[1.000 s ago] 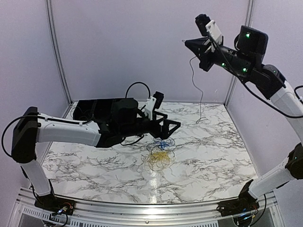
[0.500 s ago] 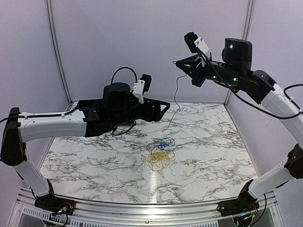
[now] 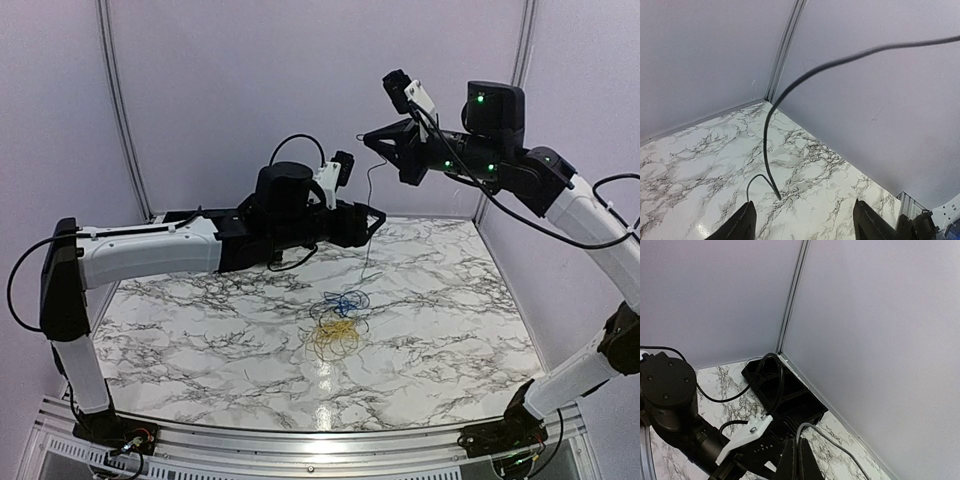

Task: Untangle the cables

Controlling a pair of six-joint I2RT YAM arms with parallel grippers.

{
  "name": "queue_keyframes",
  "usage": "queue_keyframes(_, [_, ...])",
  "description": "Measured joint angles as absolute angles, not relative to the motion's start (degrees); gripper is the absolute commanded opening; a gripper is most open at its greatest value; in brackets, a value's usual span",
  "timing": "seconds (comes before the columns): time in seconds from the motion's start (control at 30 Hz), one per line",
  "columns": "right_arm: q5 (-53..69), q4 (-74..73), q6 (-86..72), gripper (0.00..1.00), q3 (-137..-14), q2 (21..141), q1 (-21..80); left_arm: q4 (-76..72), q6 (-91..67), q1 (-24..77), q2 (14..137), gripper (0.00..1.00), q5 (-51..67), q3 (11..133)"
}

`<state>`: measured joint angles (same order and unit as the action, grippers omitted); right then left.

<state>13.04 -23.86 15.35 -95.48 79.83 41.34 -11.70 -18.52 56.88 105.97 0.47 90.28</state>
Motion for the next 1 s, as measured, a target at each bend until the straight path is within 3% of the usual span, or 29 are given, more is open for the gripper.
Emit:
queue_keyframes(0.13, [13.4,-24.0,15.2,0.0,-96.3,79.8,41.3,-11.0,-20.8,56.1,107.7,0.48,-1.6,90.6])
queue_keyframes(0.33, [13.7,-24.1,14.9,0.0,-96.4,79.8,41.3,-11.3,-22.7,52.9,108.4,0.13,-1.4,91.2])
queue_keyframes(0.43, [13.7,-24.1,14.7,0.0,-96.4,79.8,41.3,-12.3,-23.2,51.4,109.6,0.01,0.1,92.7])
queue_keyframes(0.7, [9.9,-23.6,13.4,0.0,-96.1,79.8,41.1,-15.3,-23.1,50.3,109.3,0.0,4.5,91.3])
queue_keyframes(0.9, [4.6,-20.4,11.0,0.0,-89.1,79.8,36.7,-15.6,-24.1,49.7,104.0,0.0,6.6,85.7])
queue_keyframes(1.0, [4.7,-20.2,9.1,0.13,-84.4,80.4,35.0,-15.8,-26.2,47.7,100.5,0.0,7.4,84.4])
